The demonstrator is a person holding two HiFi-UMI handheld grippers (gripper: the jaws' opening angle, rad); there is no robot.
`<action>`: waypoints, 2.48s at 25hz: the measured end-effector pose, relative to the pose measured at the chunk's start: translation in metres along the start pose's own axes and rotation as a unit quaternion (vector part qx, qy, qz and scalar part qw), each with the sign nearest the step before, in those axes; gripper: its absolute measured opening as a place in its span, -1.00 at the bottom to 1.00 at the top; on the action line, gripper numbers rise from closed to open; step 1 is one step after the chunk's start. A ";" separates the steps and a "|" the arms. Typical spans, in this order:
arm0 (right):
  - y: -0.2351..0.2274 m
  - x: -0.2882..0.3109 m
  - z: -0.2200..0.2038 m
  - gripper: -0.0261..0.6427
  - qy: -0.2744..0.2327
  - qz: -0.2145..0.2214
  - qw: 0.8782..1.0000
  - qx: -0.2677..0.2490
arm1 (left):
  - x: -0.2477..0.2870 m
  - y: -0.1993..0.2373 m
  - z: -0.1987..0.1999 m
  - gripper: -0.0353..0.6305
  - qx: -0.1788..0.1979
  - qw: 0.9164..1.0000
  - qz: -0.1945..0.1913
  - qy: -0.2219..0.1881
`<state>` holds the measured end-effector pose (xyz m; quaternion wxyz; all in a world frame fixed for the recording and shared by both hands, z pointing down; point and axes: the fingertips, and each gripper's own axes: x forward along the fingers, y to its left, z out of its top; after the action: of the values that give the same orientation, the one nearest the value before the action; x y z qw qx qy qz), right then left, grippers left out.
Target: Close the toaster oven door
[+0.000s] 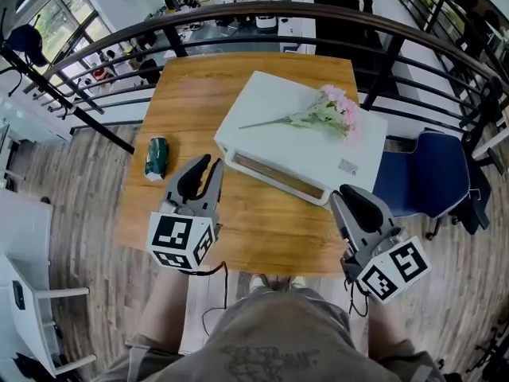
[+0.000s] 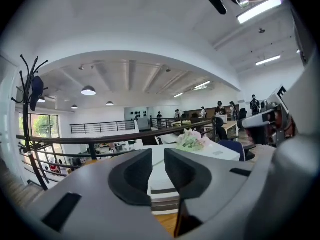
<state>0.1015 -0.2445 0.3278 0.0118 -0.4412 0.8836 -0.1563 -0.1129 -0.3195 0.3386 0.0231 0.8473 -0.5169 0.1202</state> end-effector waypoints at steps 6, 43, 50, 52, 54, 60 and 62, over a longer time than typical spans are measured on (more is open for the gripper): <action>0.029 -0.026 0.060 -0.76 -0.069 -0.003 0.997 -0.044 | -0.030 -0.020 0.039 -0.74 0.030 0.998 -0.048 -0.037; 0.094 -0.075 0.036 -0.80 -0.024 0.013 0.993 -0.117 | -0.128 -0.075 0.037 -0.77 0.029 0.995 -0.075 -0.056; 0.099 -0.082 0.035 -0.80 -0.021 0.007 0.992 -0.121 | -0.135 -0.079 0.037 -0.77 0.024 0.995 -0.082 -0.059; 0.101 -0.083 0.033 -0.80 -0.018 0.006 0.992 -0.121 | -0.136 -0.079 0.035 -0.76 0.023 0.994 -0.084 -0.058; 0.102 -0.083 0.031 -0.80 -0.014 0.005 0.992 -0.124 | -0.136 -0.079 0.035 -0.77 0.023 0.994 -0.088 -0.058; 0.103 -0.085 0.033 -0.80 -0.016 -0.006 0.992 -0.125 | -0.139 -0.080 0.036 -0.77 0.028 0.993 -0.097 -0.058; 0.106 -0.085 0.033 -0.80 -0.014 -0.007 0.992 -0.125 | -0.141 -0.078 0.037 -0.77 0.029 0.993 -0.097 -0.059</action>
<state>0.0763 -0.1274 0.2565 -0.0321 -0.4471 0.8931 -0.0381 -0.0992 -0.1670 0.2779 -0.0205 0.8993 -0.4290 0.0822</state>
